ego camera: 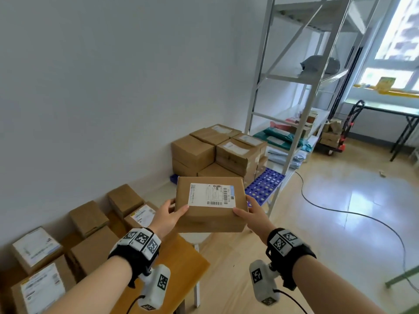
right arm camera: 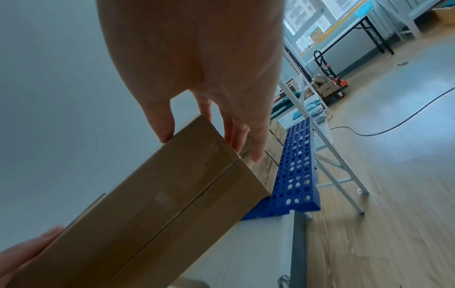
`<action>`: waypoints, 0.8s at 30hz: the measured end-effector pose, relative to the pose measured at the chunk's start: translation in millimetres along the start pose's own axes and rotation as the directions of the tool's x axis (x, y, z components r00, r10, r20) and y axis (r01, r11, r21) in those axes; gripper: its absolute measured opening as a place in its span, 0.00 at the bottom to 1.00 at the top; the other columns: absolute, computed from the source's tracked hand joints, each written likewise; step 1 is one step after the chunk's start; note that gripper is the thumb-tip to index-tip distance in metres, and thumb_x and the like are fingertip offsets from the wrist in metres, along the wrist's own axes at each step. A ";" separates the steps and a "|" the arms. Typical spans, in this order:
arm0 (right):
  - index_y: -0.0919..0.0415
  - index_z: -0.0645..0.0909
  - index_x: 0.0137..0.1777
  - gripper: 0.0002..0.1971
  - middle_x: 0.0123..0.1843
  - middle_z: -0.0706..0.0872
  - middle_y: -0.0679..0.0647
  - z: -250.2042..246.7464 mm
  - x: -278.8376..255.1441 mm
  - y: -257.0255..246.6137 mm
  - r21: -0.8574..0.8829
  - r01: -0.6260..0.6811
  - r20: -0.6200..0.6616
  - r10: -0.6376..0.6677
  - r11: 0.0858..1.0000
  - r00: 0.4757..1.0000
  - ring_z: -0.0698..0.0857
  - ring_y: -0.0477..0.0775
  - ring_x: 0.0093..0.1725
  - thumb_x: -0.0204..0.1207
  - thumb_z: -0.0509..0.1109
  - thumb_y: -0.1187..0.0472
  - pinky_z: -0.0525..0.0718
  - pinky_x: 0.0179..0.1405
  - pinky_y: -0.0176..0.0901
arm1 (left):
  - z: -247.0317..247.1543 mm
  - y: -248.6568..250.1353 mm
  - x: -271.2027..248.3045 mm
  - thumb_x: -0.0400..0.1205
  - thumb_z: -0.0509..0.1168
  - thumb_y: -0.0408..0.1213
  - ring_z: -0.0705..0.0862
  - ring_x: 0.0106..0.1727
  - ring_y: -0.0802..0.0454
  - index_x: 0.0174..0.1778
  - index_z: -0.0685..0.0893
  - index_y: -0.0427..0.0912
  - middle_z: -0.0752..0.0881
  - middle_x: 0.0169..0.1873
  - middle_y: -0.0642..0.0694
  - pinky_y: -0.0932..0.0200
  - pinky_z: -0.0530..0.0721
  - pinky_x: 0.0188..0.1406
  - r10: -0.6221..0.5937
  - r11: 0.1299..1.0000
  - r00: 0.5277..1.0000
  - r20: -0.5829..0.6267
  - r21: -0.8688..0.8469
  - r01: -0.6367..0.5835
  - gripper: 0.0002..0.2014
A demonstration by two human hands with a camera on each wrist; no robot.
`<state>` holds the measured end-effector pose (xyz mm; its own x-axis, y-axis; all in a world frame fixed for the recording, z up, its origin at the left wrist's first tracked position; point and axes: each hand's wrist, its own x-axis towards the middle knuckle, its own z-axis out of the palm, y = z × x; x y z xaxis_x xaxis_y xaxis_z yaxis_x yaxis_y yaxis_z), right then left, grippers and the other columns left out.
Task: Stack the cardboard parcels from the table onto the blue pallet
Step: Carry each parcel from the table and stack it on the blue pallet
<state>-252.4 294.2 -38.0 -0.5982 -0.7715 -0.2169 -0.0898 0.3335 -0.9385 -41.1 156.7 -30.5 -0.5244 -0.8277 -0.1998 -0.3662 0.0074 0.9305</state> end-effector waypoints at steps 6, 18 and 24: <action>0.49 0.60 0.79 0.34 0.65 0.80 0.56 -36.1 71.7 -11.2 0.016 -0.004 -0.011 0.004 1.000 1.000 0.81 0.57 0.61 0.76 0.72 0.56 0.81 0.64 0.56 | 35.5 26.4 72.3 0.80 0.66 0.48 0.80 0.62 0.44 0.73 0.68 0.45 0.78 0.66 0.42 0.48 0.81 0.61 0.000 0.998 1.000 -0.009 -0.068 0.000 0.27; 0.52 0.60 0.80 0.34 0.64 0.78 0.58 -86.1 186.7 -26.3 0.063 0.013 0.072 -0.017 0.998 0.997 0.82 0.57 0.59 0.76 0.72 0.58 0.85 0.51 0.45 | 85.6 62.7 164.3 0.81 0.66 0.45 0.80 0.51 0.52 0.74 0.67 0.43 0.78 0.61 0.45 0.59 0.81 0.36 -0.088 0.977 0.991 -0.103 -0.203 0.066 0.27; 0.54 0.59 0.81 0.36 0.66 0.78 0.56 -108.5 255.0 -39.0 0.027 0.070 0.181 -0.073 0.997 0.981 0.81 0.56 0.63 0.76 0.72 0.58 0.83 0.61 0.49 | 113.5 81.5 199.2 0.81 0.66 0.48 0.80 0.53 0.49 0.71 0.69 0.45 0.78 0.60 0.45 0.57 0.82 0.39 -0.148 0.962 0.960 -0.236 -0.258 0.084 0.24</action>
<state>-487.8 143.3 -27.6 -0.4356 -0.8793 -0.1925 -0.1099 0.2642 -0.9582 -262.6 56.1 -29.3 -0.2681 -0.9286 -0.2567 -0.1982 -0.2076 0.9579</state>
